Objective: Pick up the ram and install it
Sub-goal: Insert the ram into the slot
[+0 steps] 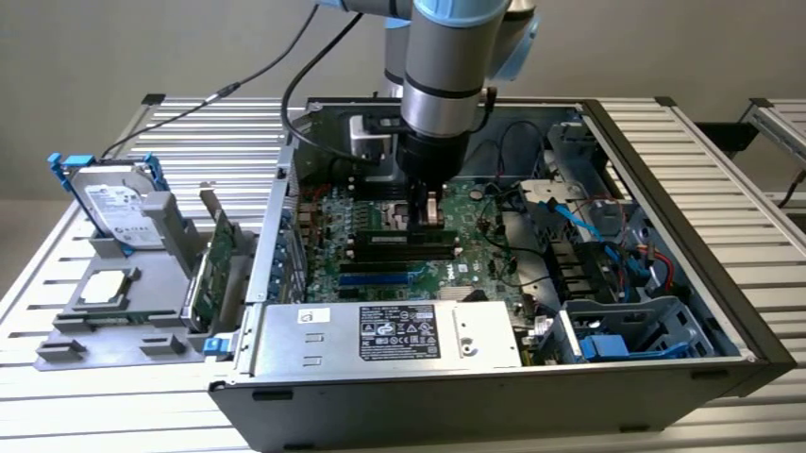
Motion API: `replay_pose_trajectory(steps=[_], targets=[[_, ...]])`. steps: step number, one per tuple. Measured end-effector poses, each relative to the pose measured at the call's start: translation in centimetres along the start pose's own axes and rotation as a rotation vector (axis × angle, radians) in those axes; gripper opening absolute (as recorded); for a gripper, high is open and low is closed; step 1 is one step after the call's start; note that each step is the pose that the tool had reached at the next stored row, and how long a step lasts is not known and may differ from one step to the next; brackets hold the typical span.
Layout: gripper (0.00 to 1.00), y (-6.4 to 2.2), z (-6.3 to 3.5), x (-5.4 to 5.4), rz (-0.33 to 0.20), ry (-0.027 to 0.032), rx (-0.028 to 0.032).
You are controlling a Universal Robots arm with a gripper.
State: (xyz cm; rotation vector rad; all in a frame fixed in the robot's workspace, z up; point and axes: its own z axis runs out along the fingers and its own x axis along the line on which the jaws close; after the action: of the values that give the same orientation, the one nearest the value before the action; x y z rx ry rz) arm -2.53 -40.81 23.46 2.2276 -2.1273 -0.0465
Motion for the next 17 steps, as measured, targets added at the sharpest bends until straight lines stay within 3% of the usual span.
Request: replay_pose_trajectory(steps=[6,17], targets=[[0.14,-0.02,0.59,0.04,0.0,0.0001,0.0005],[0.14,0.03,0.72,0.06,-0.001,0.0002,0.0014]])
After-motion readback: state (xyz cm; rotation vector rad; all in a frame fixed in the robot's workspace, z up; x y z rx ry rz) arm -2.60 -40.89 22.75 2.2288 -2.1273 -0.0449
